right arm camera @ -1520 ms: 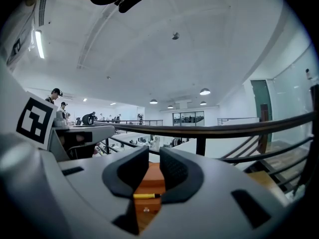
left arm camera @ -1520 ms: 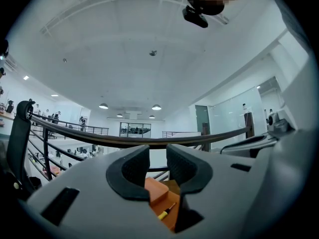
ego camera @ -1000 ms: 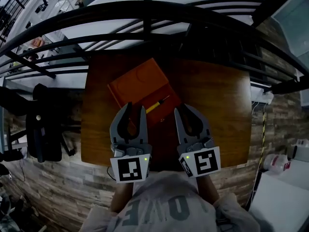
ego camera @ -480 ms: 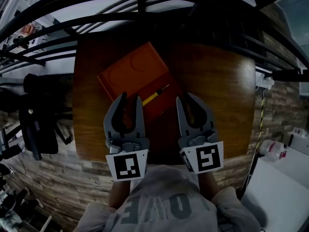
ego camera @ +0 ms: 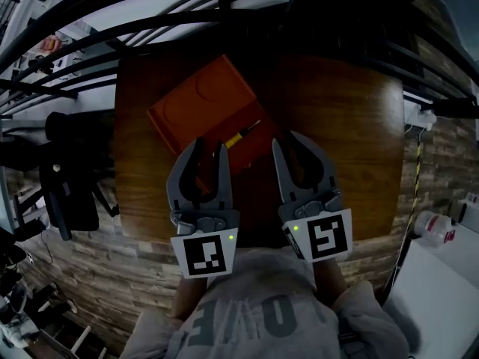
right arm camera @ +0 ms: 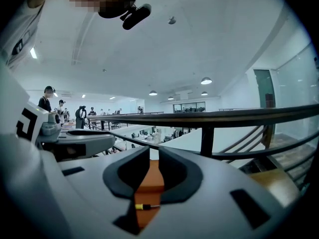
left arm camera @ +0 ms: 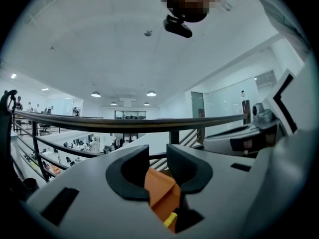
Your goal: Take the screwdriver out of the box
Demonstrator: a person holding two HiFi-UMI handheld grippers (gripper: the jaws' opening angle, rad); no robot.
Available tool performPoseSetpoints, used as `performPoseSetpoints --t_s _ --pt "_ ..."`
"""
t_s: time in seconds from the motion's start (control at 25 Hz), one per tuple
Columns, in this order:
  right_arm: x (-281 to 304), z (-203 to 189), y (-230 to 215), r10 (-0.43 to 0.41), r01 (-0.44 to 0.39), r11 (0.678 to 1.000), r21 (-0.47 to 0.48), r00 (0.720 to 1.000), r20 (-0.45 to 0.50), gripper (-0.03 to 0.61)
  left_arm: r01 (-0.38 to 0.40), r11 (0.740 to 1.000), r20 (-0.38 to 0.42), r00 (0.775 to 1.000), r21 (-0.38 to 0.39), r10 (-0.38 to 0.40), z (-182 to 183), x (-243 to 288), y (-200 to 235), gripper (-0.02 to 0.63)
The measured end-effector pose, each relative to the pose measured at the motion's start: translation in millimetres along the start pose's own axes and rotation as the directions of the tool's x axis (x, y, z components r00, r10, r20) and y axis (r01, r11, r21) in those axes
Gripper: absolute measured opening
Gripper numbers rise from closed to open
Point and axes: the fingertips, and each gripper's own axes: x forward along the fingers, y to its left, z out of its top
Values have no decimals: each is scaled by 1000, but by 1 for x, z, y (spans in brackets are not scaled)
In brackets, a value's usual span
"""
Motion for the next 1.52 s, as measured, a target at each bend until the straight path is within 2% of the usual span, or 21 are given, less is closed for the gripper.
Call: performPoseSetpoints --t_s 0.2,0.36,0.52,0.64,0.76,0.92,1.08,1.24,1.36,1.44,1.52 --pt "-2 -2 0 29 -29 1000 -5 1000 10 63 10 999 -24 1000 33 -9 -2 -6 -10 106" --pt "-5 -3 -3 36 -36 999 5 999 12 63 -13 1000 -18 1000 24 14 0 -7 -12 106" --pt "-5 -2 -6 42 -42 999 11 999 18 63 -16 998 -26 999 62 18 0 -6 -12 106" --pt "-5 -2 -6 49 -49 999 17 999 21 63 35 995 -49 998 97 -31 -1 -3 -13 123" --pt "-5 -3 -7 54 -54 998 34 998 19 63 148 977 -115 985 151 -131 -7 5 -18 184" --pt "-7 -10 -11 60 -60 997 51 998 7 63 270 947 -224 947 172 -229 -24 18 -22 195" --pt "-9 -18 -14 65 -64 996 67 998 -8 63 387 900 -336 890 201 -308 -47 26 -29 195" --pt "-6 -35 -14 76 -72 994 87 996 -44 63 473 848 -434 833 240 -342 -77 32 -37 195" --pt "-7 -45 -12 82 -73 990 122 994 -66 63 531 815 -524 774 232 -356 -110 30 -41 195" --pt "-8 -51 -12 85 -75 989 131 993 -78 63 553 806 -574 737 211 -355 -130 30 -42 195" --pt "-6 -56 -12 92 -80 988 129 992 -88 63 561 804 -613 710 195 -346 -144 33 -39 195"
